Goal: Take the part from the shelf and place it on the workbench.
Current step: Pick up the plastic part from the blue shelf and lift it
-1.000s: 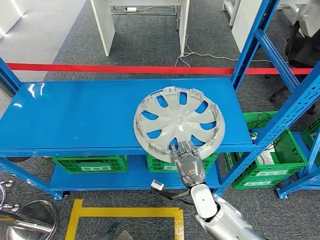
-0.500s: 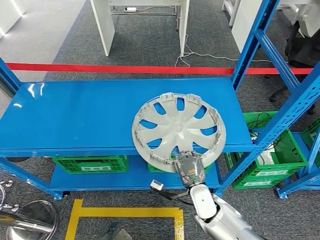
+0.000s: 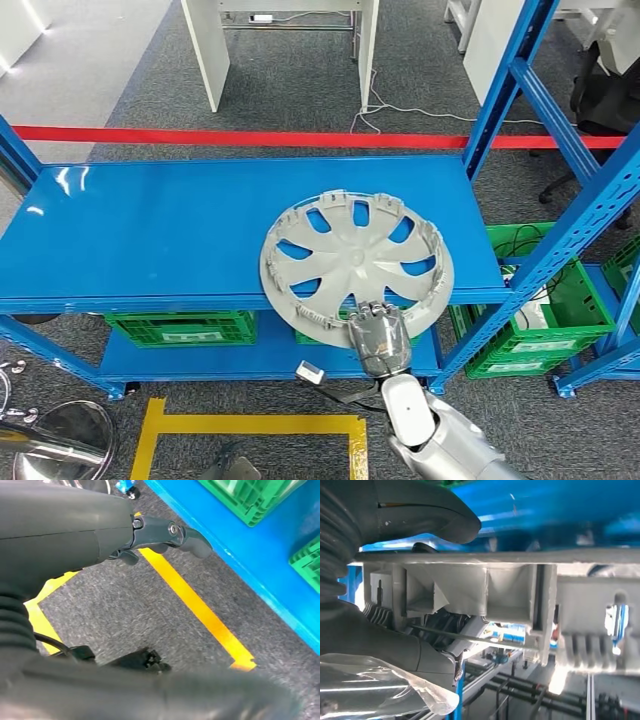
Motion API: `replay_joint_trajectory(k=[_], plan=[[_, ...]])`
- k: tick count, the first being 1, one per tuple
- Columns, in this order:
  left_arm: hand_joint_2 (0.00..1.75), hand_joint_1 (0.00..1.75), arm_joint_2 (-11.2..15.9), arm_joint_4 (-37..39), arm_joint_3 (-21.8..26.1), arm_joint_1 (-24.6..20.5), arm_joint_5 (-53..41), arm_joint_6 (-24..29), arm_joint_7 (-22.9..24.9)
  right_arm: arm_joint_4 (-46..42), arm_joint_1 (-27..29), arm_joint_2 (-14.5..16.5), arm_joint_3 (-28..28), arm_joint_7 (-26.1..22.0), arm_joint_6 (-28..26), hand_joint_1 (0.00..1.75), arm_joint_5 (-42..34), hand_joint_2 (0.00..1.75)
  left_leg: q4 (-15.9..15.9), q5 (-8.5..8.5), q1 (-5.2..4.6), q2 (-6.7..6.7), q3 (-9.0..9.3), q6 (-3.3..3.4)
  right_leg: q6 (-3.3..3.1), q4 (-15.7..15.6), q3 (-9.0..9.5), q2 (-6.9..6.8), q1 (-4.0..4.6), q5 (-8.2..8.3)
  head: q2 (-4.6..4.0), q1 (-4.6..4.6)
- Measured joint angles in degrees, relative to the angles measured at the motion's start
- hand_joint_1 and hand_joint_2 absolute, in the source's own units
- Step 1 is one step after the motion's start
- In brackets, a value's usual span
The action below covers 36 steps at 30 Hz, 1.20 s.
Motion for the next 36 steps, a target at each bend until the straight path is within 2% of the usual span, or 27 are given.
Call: replay_joint_trajectory(k=[4, 8, 22, 36], plan=[[1.75, 0.0, -0.22, 0.0, 0.67, 0.14, 1.6, -0.19, -3.02, -2.21, -0.43, -0.82, 2.05, 1.27, -2.55, 1.75, 0.0, 1.75, 0.0, 0.0, 0.0, 0.0, -0.01, 0.0, 0.0, 0.0, 0.0, 0.0, 0.0, 0.0, 0.0, -0.01], [0.0, 0.0, -0.55, 0.0, 2.02, 0.46, 4.76, -2.75, -6.69, -5.19, -0.84, -2.08, 4.54, 1.92, -3.14, 1.75, 0.0, 1.75, 0.0, 0.0, 0.0, 0.0, -0.02, 0.0, 0.0, 0.0, -0.01, 0.0, 0.0, 0.0, 0.0, 0.0], [0.0, 0.0, -0.8, 0.04, 2.97, 0.74, 6.91, -5.2, -8.65, -8.3, -1.4, -3.37, 8.28, 1.82, -3.14, 1.75, -0.02, 1.75, 0.0, 0.0, 0.0, 0.01, -0.02, 0.0, 0.0, 0.01, -0.01, 0.0, 0.0, 0.0, 0.0, 0.01], [0.0, 0.0, -1.25, 1.8, 2.28, 0.09, 6.4, -4.08, -8.58, -12.94, -3.37, -5.53, 13.1, 5.98, -3.14, 1.75, -0.04, 1.75, 0.02, 0.0, 0.0, 0.01, -0.04, 0.0, 0.01, 0.0, -0.03, 0.01, -0.01, 0.01, 0.0, -0.01]])
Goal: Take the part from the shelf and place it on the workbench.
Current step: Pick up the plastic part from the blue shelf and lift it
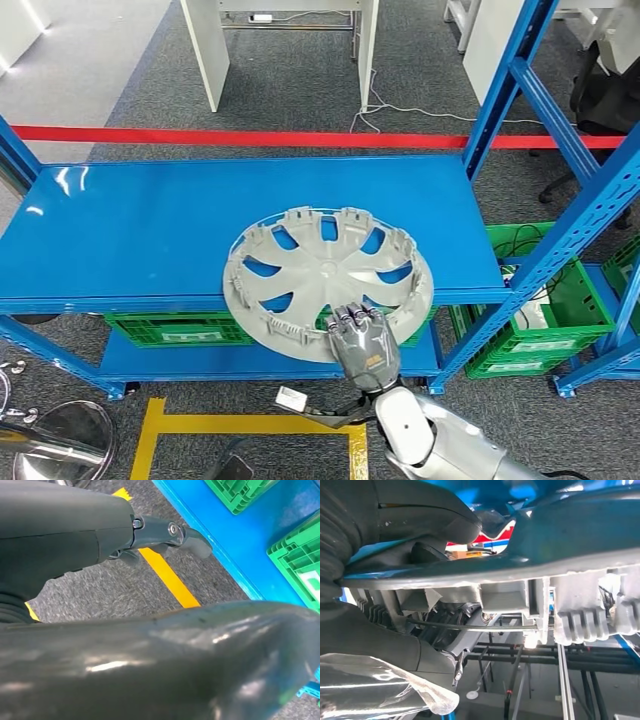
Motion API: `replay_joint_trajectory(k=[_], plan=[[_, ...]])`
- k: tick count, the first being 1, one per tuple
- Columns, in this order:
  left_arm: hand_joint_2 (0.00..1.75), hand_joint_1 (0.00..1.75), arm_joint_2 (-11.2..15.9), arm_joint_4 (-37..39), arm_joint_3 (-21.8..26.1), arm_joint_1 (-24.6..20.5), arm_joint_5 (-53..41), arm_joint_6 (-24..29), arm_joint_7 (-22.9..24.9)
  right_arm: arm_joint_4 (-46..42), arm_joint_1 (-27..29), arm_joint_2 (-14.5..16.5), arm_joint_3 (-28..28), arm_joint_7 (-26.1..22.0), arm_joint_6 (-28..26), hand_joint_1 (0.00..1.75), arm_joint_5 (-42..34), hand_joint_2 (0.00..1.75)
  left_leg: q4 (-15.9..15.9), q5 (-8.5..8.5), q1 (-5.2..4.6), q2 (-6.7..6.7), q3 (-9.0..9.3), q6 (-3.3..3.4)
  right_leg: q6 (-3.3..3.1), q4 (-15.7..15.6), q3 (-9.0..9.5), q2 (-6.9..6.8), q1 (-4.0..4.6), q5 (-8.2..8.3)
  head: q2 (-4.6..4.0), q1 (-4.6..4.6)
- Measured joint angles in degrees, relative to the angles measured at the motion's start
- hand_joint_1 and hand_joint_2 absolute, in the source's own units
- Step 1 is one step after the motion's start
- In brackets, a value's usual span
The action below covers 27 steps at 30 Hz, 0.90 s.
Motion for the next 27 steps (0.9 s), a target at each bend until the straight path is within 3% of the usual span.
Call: replay_joint_trajectory(k=[5, 11, 13, 15, 17, 19, 20, 21, 22, 25, 27], plan=[[0.0, 0.0, -0.04, 1.11, -0.27, -0.55, 0.04, 0.61, 0.15, -2.75, -2.0, -1.33, 3.2, 2.97, 0.0, 1.75, -0.05, 1.75, 0.19, -0.01, -0.06, 0.0, -0.14, 0.01, 0.11, -0.02, -0.07, -0.01, -0.05, 0.08, 0.0, -0.01], [0.0, 0.0, -0.01, 1.69, -0.74, -0.77, 0.12, 1.37, 0.41, -7.54, -2.67, -2.73, 4.65, 2.98, 0.0, 1.75, -0.08, 1.75, 0.68, -0.08, -0.12, 0.0, -0.6, 0.17, 0.44, -0.03, -0.29, -0.01, -0.09, 0.27, 0.0, -0.01], [0.0, 0.0, 0.0, 1.75, -1.1, -0.81, 0.19, 1.46, 0.56, -9.47, -2.76, -3.04, 4.59, 2.85, 0.0, 1.75, -0.13, 1.75, 0.73, -0.02, -0.17, 0.0, -0.8, 0.46, 0.72, -0.12, -0.39, -0.01, -0.14, 0.42, 0.0, -0.01], [0.0, 0.0, -0.04, 1.77, -1.31, -0.84, 0.24, 1.51, 0.67, -11.2, -2.87, -3.33, 4.47, 2.78, -0.01, 1.75, -0.2, 1.75, 0.18, 0.44, 0.09, 0.11, -0.77, 1.15, 1.01, 0.34, -0.86, 0.03, -0.15, -0.08, 0.0, 0.02], [0.0, 0.0, -0.09, 1.8, -1.37, -0.97, 0.24, 1.55, 0.72, -12.62, -2.97, -3.68, 4.29, 2.45, -0.02, 1.75, -0.23, 1.75, -0.35, 0.96, 0.34, 0.26, -0.82, 1.86, 1.1, 4.32, -2.9, 0.09, -0.1, -2.69, 0.0, 0.13], [0.0, 0.0, -0.12, 1.85, -1.42, -1.06, 0.27, 1.59, 0.76, -14.22, -2.52, -4.0, 3.55, 0.89, -0.02, 1.75, -0.24, 1.75, -0.32, 1.13, 0.23, 0.31, -1.09, 2.12, 1.13, 12.08, -6.52, 0.14, -0.07, -6.36, 0.0, 0.2], [0.0, 0.0, -0.13, 1.88, -1.47, -1.05, 0.34, 1.62, 0.79, -15.18, -1.96, -4.1, 2.8, -0.58, -0.02, 1.75, -0.26, 1.75, -0.27, 1.16, 0.18, 0.31, -1.19, 2.14, 1.15, 15.28, -8.05, 0.14, -0.07, -7.34, 0.0, 0.19], [0.0, 0.0, -0.13, 1.92, -1.52, -1.04, 0.43, 1.66, 0.81, -16.26, -1.2, -4.15, 1.72, -2.56, -0.02, 1.75, -0.27, 1.75, -0.19, 1.17, 0.15, 0.3, -1.25, 2.14, 1.15, 16.54, -8.7, 0.14, -0.07, -7.18, 0.0, 0.19], [0.0, 0.0, -0.13, 1.96, -1.6, -1.05, 0.51, 1.7, 0.84, -17.4, -0.34, -4.17, 0.42, -4.77, -0.02, 1.75, -0.28, 1.75, -0.07, 1.14, 0.14, 0.29, -1.27, 2.08, 1.11, 15.49, -8.26, 0.13, -0.07, -5.88, 0.0, 0.19], [0.0, 0.0, -0.22, 1.98, -1.76, -1.13, 0.6, 1.87, 0.89, -20.72, 1.52, -4.13, -3.56, -9.19, -0.02, 1.75, -0.26, 1.75, 0.71, 0.82, 0.08, 0.23, -1.48, 1.51, 0.75, 4.78, -3.21, 0.1, -0.06, -0.4, 0.0, 0.18], [0.0, 0.0, -0.27, 1.99, -1.84, -1.17, 0.61, 2.01, 0.91, -22.2, 1.96, -4.08, -5.34, -9.69, -0.06, 1.75, -0.25, 1.75, 1.27, 0.85, -0.04, 0.23, -2.06, 0.82, 0.35, 1.65, -1.74, 0.19, 0.09, 0.23, 0.0, 0.13]])
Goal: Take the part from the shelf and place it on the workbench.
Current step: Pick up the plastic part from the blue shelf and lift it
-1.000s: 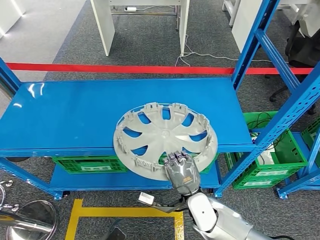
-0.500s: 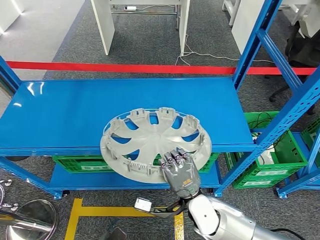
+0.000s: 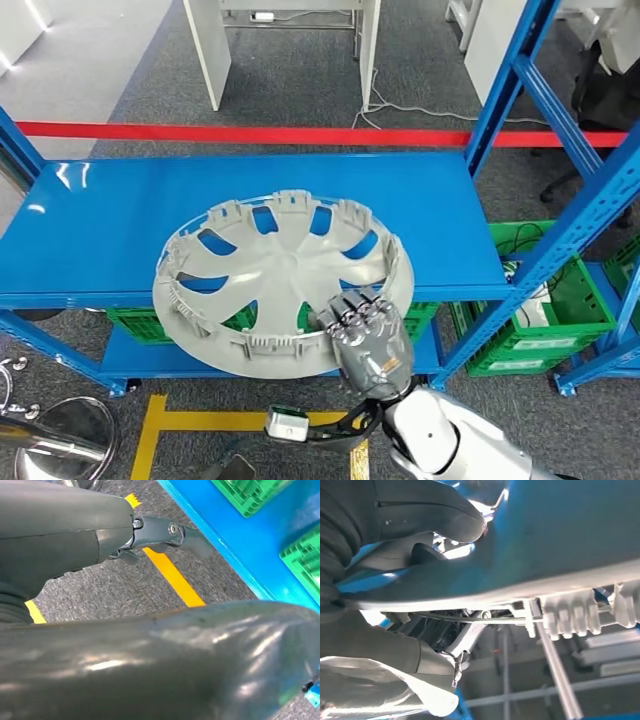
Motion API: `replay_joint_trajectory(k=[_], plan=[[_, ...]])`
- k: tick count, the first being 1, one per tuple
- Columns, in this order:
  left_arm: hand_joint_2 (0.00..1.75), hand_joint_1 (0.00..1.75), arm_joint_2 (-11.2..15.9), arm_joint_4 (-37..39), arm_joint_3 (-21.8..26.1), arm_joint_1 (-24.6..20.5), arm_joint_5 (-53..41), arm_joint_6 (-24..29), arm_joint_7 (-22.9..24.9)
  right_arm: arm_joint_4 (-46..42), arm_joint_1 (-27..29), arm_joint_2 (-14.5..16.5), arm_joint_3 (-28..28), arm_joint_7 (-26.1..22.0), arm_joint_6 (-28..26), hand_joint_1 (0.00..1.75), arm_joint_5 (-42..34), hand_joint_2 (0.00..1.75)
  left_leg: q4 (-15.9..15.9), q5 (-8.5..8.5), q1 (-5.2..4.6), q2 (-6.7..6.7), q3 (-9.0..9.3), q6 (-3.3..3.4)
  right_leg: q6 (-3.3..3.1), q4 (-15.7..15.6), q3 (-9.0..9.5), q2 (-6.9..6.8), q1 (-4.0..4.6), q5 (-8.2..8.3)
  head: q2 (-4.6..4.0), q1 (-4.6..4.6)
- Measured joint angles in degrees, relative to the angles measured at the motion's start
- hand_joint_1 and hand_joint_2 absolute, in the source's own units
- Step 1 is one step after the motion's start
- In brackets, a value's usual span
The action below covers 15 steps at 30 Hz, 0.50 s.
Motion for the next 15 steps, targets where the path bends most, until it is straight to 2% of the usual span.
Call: replay_joint_trajectory(k=[2, 4, 5, 7, 8, 9, 10, 11, 13, 14, 15], plan=[[0.0, 0.0, 0.01, 0.01, -0.16, -0.03, 0.02, 0.1, 0.01, -1.04, 0.66, 0.08, -1.26, -0.89, -0.04, 1.75, 0.01, 1.75, 0.17, 0.26, 0.02, -0.01, -0.41, -0.63, -0.54, -0.14, -0.16, 0.09, 0.05, 0.16, 0.0, -0.02], [0.0, 0.0, 0.05, 0.02, -0.43, -0.03, 0.04, 0.2, 0.04, -2.28, 2.2, 0.53, -3.02, -3.9, -0.04, 1.75, -0.02, 1.75, 1.42, -1.02, 0.14, -0.04, -0.94, -1.33, -1.25, -0.38, -0.33, -0.08, -0.16, 0.61, 0.0, -0.12], [0.0, 0.0, 0.09, 0.03, -0.6, -0.04, 0.05, 0.25, 0.09, -3.17, 3.32, 1.05, -4.34, -6.3, -0.03, 1.75, -0.04, 1.75, 3.45, -2.67, 0.27, -0.07, -1.7, -1.74, -1.61, -0.49, -0.49, -0.19, -0.31, 0.86, 0.0, -0.22], [0.0, 0.0, 0.15, 0.03, -0.89, -0.04, 0.1, 0.31, 0.22, -5.29, 5.88, 2.76, -7.49, -11.61, -0.03, 1.75, -0.02, 1.75, 10.44, -7.06, 0.69, -0.08, -4.17, -2.57, -2.0, -0.45, -1.03, -0.3, -0.33, 1.3, 0.0, -0.44], [0.0, 0.0, 0.19, 0.03, -0.97, -0.04, 0.14, 0.33, 0.28, -6.3, 7.03, 3.7, -8.88, -13.77, -0.03, 1.75, 0.0, 1.75, 13.68, -8.6, 0.91, -0.08, -5.17, -2.85, -2.06, -0.39, -1.33, -0.32, -0.33, 1.51, 0.0, -0.45], [0.0, 0.0, 0.23, 0.03, -1.0, -0.06, 0.19, 0.35, 0.32, -7.27, 8.06, 4.63, -10.13, -15.48, -0.03, 1.75, 0.03, 1.75, 15.47, -9.21, 1.11, -0.07, -5.47, -3.04, -2.03, -0.33, -1.61, -0.32, -0.33, 1.71, 0.0, -0.46], [0.0, 0.0, 0.25, 0.03, -1.02, -0.09, 0.24, 0.37, 0.34, -8.16, 8.89, 5.42, -11.19, -16.69, -0.03, 1.75, 0.04, 1.75, 15.02, -8.69, 1.29, -0.07, -4.74, -3.14, -1.94, -0.26, -1.85, -0.32, -0.35, 1.88, 0.0, -0.46], [0.0, 0.0, 0.29, 0.03, -1.02, -0.14, 0.31, 0.39, 0.36, -9.0, 9.58, 6.11, -12.14, -17.52, -0.03, 1.75, 0.04, 1.75, 12.4, -7.27, 1.45, -0.08, -2.97, -3.19, -1.8, -0.21, -2.04, -0.31, -0.38, 2.05, 0.0, -0.46], [0.0, 0.0, 0.33, 0.03, -1.05, -0.27, 0.41, 0.46, 0.37, -10.52, 10.54, 7.28, -13.74, -18.6, -0.03, 1.75, 0.03, 1.75, 4.47, -4.29, 1.57, -0.14, 1.64, -3.19, -1.34, -0.13, -2.35, -0.25, -0.35, 2.42, 0.0, -0.46], [0.0, 0.0, 0.34, 0.03, -1.11, -0.37, 0.43, 0.54, 0.37, -11.13, 10.81, 7.76, -14.36, -18.92, -0.03, 1.75, 0.03, 1.75, 1.5, -3.47, 1.51, -0.21, 3.16, -3.05, -1.01, -0.09, -2.58, -0.21, -0.29, 2.69, 0.0, -0.44], [0.0, 0.0, 0.34, 0.03, -1.19, -0.45, 0.45, 0.61, 0.37, -11.64, 10.98, 8.17, -14.83, -19.16, -0.03, 1.75, 0.04, 1.75, -0.07, -3.18, 1.4, -0.28, 3.78, -2.84, -0.66, -0.07, -2.84, -0.18, -0.24, 3.0, 0.0, -0.43]])
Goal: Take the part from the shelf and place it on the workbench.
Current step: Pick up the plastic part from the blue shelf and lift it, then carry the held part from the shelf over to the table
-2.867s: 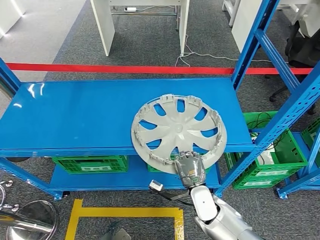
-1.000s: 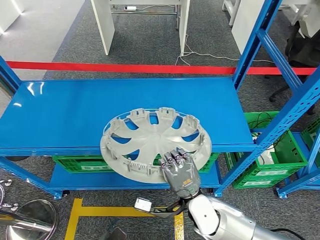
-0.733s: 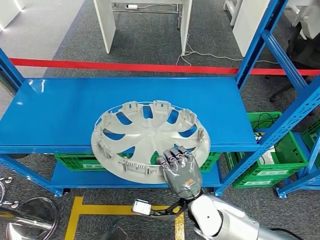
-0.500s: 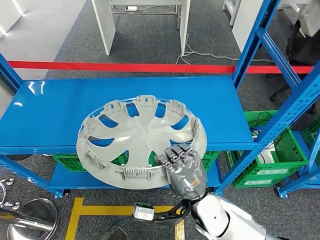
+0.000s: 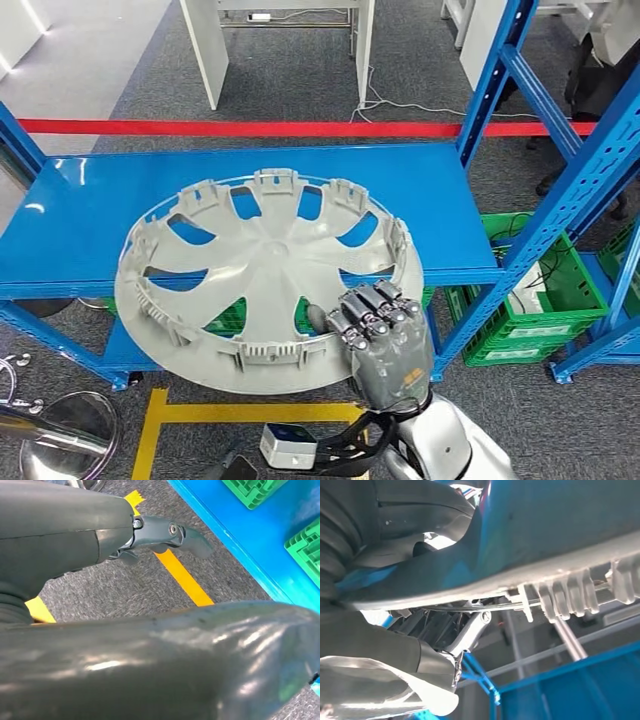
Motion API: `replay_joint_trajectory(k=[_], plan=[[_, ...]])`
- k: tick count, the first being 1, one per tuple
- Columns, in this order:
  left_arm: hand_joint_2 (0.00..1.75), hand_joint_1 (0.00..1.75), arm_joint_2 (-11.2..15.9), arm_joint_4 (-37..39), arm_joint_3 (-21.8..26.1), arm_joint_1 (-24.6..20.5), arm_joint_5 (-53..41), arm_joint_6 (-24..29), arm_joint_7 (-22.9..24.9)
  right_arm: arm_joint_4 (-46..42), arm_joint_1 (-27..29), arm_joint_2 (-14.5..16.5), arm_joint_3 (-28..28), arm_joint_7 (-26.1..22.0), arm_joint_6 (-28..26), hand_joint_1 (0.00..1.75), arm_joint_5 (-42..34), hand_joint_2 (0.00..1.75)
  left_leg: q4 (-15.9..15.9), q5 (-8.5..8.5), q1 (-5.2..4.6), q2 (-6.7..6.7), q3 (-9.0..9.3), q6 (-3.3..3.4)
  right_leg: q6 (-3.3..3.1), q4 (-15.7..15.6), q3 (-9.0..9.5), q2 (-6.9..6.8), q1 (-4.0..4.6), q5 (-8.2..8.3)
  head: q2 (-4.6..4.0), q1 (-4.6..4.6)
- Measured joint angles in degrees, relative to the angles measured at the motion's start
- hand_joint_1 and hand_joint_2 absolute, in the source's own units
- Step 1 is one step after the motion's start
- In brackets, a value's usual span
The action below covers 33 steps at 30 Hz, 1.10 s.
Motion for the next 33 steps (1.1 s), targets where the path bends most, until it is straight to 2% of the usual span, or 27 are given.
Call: replay_joint_trajectory(k=[2, 3, 4, 5, 6, 8, 9, 10, 11, 13, 14, 15, 16, 18, 19, 20, 21, 23, 24, 25, 26, 27, 28, 29, 30, 31, 33], plan=[[0.0, 0.0, 0.04, 0.0, -0.15, -0.05, 0.03, 0.17, -0.01, -0.76, 0.23, 0.61, -0.57, -0.38, 0.0, 1.75, 0.02, 1.75, -0.39, 0.38, -0.28, -0.05, -0.47, 0.78, 0.82, -0.12, -0.46, 0.04, -0.06, 0.77, 0.0, 0.03], [0.0, 0.0, 0.06, 0.0, -0.21, -0.08, 0.04, 0.26, -0.01, -1.04, 0.39, 0.79, -0.75, -0.54, 0.0, 1.75, 0.03, 1.75, -0.48, 0.83, -0.3, 0.06, -0.79, 1.27, 1.15, -0.03, -0.72, 0.08, -0.19, 0.71, 0.0, 0.02], [0.0, 0.0, 0.08, 0.0, -0.28, -0.13, 0.04, 0.38, -0.01, -1.29, 0.57, 0.9, -0.89, -0.72, 0.0, 1.75, 0.05, 1.75, -0.62, 1.33, -0.31, 0.17, -1.2, 1.8, 1.42, 0.55, -1.23, 0.1, -0.27, -0.15, 0.0, 0.05], [0.0, 0.0, 0.09, 0.0, -0.38, -0.24, 0.04, 0.51, -0.01, -1.52, 0.73, 0.95, -0.99, -0.89, 0.0, 1.75, 0.07, 1.75, -0.78, 1.92, -0.3, 0.28, -1.74, 2.33, 1.55, 2.16, -1.98, 0.13, -0.29, -2.0, 0.0, 0.13], [0.0, 0.0, 0.08, 0.0, -0.52, -0.37, 0.02, 0.62, -0.02, -1.67, 0.88, 0.97, -1.06, -1.06, 0.0, 1.75, 0.09, 1.75, -0.84, 2.49, -0.34, 0.37, -2.37, 2.73, 1.57, 4.87, -2.95, 0.15, -0.29, -4.68, 0.0, 0.25], [0.0, 0.0, 0.09, 0.01, -0.8, -0.48, -0.02, 0.76, -0.03, -1.88, 1.09, 0.99, -1.1, -1.28, 0.0, 1.75, 0.11, 1.75, -0.75, 3.58, -0.69, 0.38, -3.92, 3.2, 1.48, 11.98, -4.68, 0.16, -0.14, -9.72, 0.0, 0.44], [0.0, 0.0, 0.1, 0.01, -0.93, -0.49, -0.05, 0.81, -0.02, -1.9, 1.22, 0.99, -1.16, -1.31, 0.0, 1.75, 0.12, 1.75, -0.69, 4.14, -0.92, 0.4, -4.72, 3.29, 1.34, 14.5, -4.79, 0.16, -0.04, -10.73, 0.0, 0.48], [0.0, 0.0, 0.11, 0.02, -1.03, -0.5, -0.1, 0.87, -0.02, -1.98, 1.36, 0.99, -1.25, -1.31, 0.0, 1.75, 0.12, 1.75, -0.63, 4.7, -1.14, 0.42, -5.52, 3.35, 1.12, 15.36, -4.08, 0.16, 0.09, -10.54, 0.0, 0.48], [0.0, 0.0, 0.11, 0.02, -1.1, -0.53, -0.16, 0.92, -0.01, -2.11, 1.48, 0.99, -1.36, -1.31, 0.0, 1.75, 0.12, 1.75, -0.57, 5.26, -1.34, 0.43, -6.27, 3.38, 0.78, 14.21, -2.37, 0.15, 0.3, -9.33, 0.0, 0.49], [0.0, 0.0, 0.08, 0.02, -1.17, -0.69, -0.31, 1.03, 0.02, -2.58, 1.61, 0.99, -1.49, -1.31, 0.0, 1.75, 0.1, 1.75, -0.48, 6.31, -1.62, 0.42, -7.46, 3.33, -0.25, 7.24, 3.26, 0.13, 0.93, -6.87, 0.0, 0.48], [0.0, 0.0, 0.05, 0.02, -1.19, -0.81, -0.36, 1.12, 0.05, -2.93, 1.65, 1.0, -1.52, -1.31, 0.0, 1.75, 0.1, 1.75, -0.43, 6.84, -1.76, 0.42, -7.92, 3.21, -0.68, 2.96, 6.26, 0.09, 1.19, -6.57, 0.0, 0.45], [0.0, 0.0, 0.04, 0.03, -1.2, -0.91, -0.38, 1.22, 0.09, -3.33, 1.71, 1.0, -1.53, -1.29, 0.0, 1.75, 0.09, 1.75, -0.42, 7.43, -1.83, 0.43, -8.27, 3.03, -0.92, -0.26, 8.29, 0.09, 1.43, -6.74, 0.0, 0.44], [0.0, 0.0, 0.02, 0.04, -1.2, -1.01, -0.37, 1.33, 0.2, -3.73, 1.8, 1.0, -1.55, -1.24, 0.0, 1.75, 0.1, 1.75, -0.49, 8.03, -1.8, 0.46, -8.5, 2.79, -1.03, -2.25, 9.26, 0.11, 1.61, -7.07, 0.0, 0.45], [0.0, 0.0, 0.09, 0.14, -1.14, -1.1, 0.56, 1.39, 0.44, -4.38, 2.05, 1.0, -1.67, -1.09, 0.0, 1.75, 0.13, 1.75, -0.66, 8.94, -1.67, 0.47, -8.77, 2.23, -1.06, -3.2, 8.86, 0.11, 1.57, -6.45, 0.0, 0.54], [0.0, 0.0, 0.12, 0.21, -0.93, -1.07, 1.65, 1.25, 0.54, -4.67, 2.2, 0.99, -1.83, -1.01, 0.01, 1.75, 0.15, 1.75, -0.36, 8.28, -1.59, 0.42, -8.97, 1.84, -1.29, -3.3, 8.39, 0.03, 1.42, -5.86, 0.0, 0.54], [0.0, 0.0, 0.14, 0.29, -0.52, -0.96, 3.13, 0.96, 0.54, -5.01, 2.4, 0.99, -2.03, -0.97, 0.01, 1.75, 0.15, 1.75, 0.93, 6.43, -1.48, 0.35, -9.3, 1.39, -1.57, -3.42, 7.94, -0.09, 1.23, -5.21, 0.0, 0.43], [0.0, 0.0, 0.17, 0.37, 0.13, -0.83, 4.82, 0.57, 0.43, -5.41, 2.66, 0.99, -2.27, -0.94, 0.02, 1.75, 0.15, 1.75, 3.28, 3.62, -1.25, 0.29, -9.82, 0.91, -1.84, -3.46, 7.47, -0.22, 1.05, -4.57, 0.0, 0.33], [0.0, 0.0, 0.12, 0.45, 1.93, -0.53, 8.38, -0.44, -0.07, -6.29, 3.31, 0.99, -2.79, -0.98, 0.02, 1.75, 0.15, 1.75, 10.43, -2.22, -0.62, 0.26, -10.88, -0.01, -2.06, -3.29, 6.31, -0.33, 1.0, -3.34, 0.0, 0.11], [0.0, 0.0, 0.09, 0.48, 3.05, -0.39, 10.17, -1.01, -0.47, -6.71, 3.66, 0.98, -3.13, -1.07, 0.02, 1.75, 0.16, 1.75, 13.51, -3.42, -0.33, 0.27, -11.05, -0.34, -2.0, -3.08, 5.58, -0.36, 0.95, -2.77, 0.0, 0.13], [0.0, 0.0, 0.03, 0.5, 4.34, -0.21, 12.06, -1.62, -0.96, -7.15, 4.04, 0.97, -3.52, -1.16, 0.02, 1.75, 0.16, 1.75, 15.19, -3.3, -0.07, 0.27, -10.6, -0.62, -1.87, -2.75, 4.67, -0.37, 0.88, -2.24, 0.0, 0.12], [0.0, 0.0, -0.03, 0.52, 5.79, -0.02, 13.82, -2.19, -1.47, -7.63, 4.46, 0.97, -3.95, -1.26, 0.02, 1.75, 0.16, 1.75, 14.82, -2.08, 0.15, 0.27, -9.26, -0.83, -1.7, -2.31, 3.66, -0.38, 0.77, -1.79, 0.0, 0.12], [0.0, 0.0, -0.09, 0.55, 7.32, 0.18, 15.52, -2.72, -1.98, -8.12, 4.89, 0.97, -4.37, -1.34, 0.02, 1.75, 0.16, 1.75, 12.53, -0.56, 0.34, 0.27, -7.08, -0.97, -1.47, -1.8, 2.68, -0.38, 0.66, -1.45, 0.0, 0.11], [0.0, 0.0, -0.17, 0.6, 8.91, 0.34, 17.17, -3.23, -2.44, -8.66, 5.32, 0.97, -4.8, -1.4, 0.02, 1.75, 0.16, 1.75, 8.85, 0.18, 0.48, 0.24, -4.38, -1.04, -1.2, -1.26, 1.81, -0.37, 0.57, -1.17, 0.0, 0.1], [0.0, 0.0, -0.3, 0.65, 10.5, 0.5, 18.52, -3.69, -2.8, -9.2, 5.7, 0.97, -5.23, -1.44, 0.02, 1.75, 0.16, 1.75, 4.93, 0.28, 0.47, 0.17, -1.8, -0.97, -0.89, -0.75, 1.09, -0.36, 0.56, -0.91, 0.0, 0.1], [0.0, 0.0, -0.43, 0.71, 12.08, 0.64, 19.84, -4.2, -3.12, -9.7, 6.01, 0.97, -5.68, -1.48, 0.02, 1.75, 0.16, 1.75, 1.92, -0.14, 0.4, 0.09, -0.03, -0.78, -0.54, -0.41, 0.54, -0.36, 0.57, -0.59, 0.0, 0.13], [0.0, 0.0, -0.55, 0.77, 13.68, 0.78, 21.05, -4.77, -3.36, -10.17, 6.31, 0.97, -6.12, -1.53, 0.02, 1.75, 0.16, 1.75, 0.12, -0.74, 0.25, 0.02, 0.8, -0.48, -0.2, -0.22, 0.11, -0.35, 0.59, -0.2, 0.0, 0.13], [0.0, 0.0, -0.63, 0.98, 16.73, 1.24, 23.22, -6.14, -3.73, -10.91, 6.93, 0.95, -6.89, -1.63, 0.02, 1.75, 0.16, 1.75, -0.66, -0.44, 0.04, 0.04, 0.37, 0.52, 0.57, -0.23, -0.56, -0.29, 0.5, 0.68, 0.0, 0.16]])
